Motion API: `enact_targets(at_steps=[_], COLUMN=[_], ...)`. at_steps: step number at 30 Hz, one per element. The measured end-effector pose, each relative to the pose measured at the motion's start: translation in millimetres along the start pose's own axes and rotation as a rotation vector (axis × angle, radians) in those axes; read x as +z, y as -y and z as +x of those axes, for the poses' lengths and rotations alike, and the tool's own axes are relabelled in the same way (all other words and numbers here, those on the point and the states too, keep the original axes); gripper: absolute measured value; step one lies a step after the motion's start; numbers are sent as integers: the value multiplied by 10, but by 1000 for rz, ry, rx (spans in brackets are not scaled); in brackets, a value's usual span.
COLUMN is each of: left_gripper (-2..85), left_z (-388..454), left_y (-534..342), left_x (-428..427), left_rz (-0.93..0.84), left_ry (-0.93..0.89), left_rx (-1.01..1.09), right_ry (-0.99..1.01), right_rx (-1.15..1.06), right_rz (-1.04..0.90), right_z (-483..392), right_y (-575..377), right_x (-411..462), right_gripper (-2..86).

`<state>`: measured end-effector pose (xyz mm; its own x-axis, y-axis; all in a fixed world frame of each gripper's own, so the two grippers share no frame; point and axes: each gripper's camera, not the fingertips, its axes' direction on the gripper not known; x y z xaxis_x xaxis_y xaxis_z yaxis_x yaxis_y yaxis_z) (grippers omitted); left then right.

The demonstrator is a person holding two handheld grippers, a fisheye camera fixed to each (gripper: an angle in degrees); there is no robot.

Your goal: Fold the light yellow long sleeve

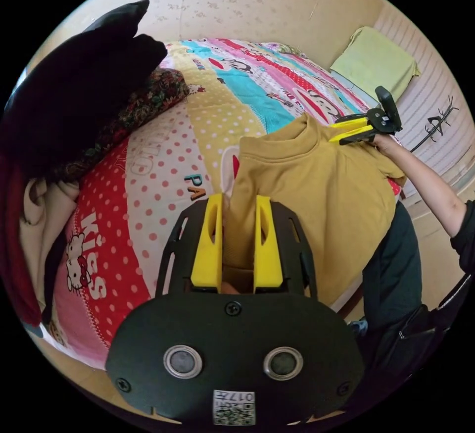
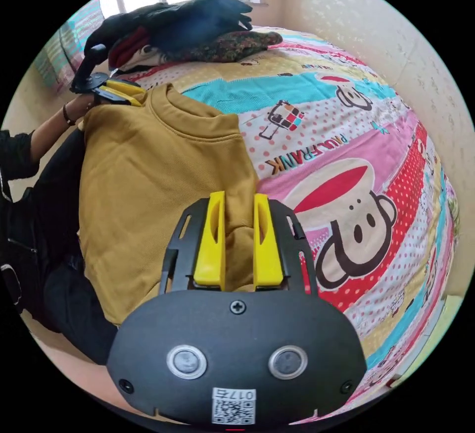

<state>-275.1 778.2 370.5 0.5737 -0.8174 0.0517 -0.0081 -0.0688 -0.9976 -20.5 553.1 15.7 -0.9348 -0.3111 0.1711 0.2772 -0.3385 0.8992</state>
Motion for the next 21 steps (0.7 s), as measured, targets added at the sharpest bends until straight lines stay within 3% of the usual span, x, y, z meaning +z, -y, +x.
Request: enact_targets(at_steps=[3, 7, 11, 14, 19, 21], left_gripper=[41, 21, 14, 11, 9, 8], left_z=[227, 411, 581, 935, 1696, 2011], left_y=[-135, -446, -932, -1270, -1751, -2024], left_x=[-191, -582, -1420, -2208, -3255, -3745], left_rz=[-15, 52, 284, 474, 712, 870], left_ry=[28, 55, 10, 86, 212, 228], left_rx=[-22, -47, -113, -105, -66, -74], right_ry=[-178, -296, -333, -381, -672, -694], right_rx=[-18, 54, 161, 183, 238, 280], right_rz=[-45, 126, 365, 521, 661, 768], right_z=[-407, -863, -1319, -1858, -2883, -3092], right_y=[-15, -374, -920, -1344, -1884, -2121], right_x=[-214, -965, -1877, -2644, -3668, -4048], right_gripper=[49, 40, 35, 32, 30, 30])
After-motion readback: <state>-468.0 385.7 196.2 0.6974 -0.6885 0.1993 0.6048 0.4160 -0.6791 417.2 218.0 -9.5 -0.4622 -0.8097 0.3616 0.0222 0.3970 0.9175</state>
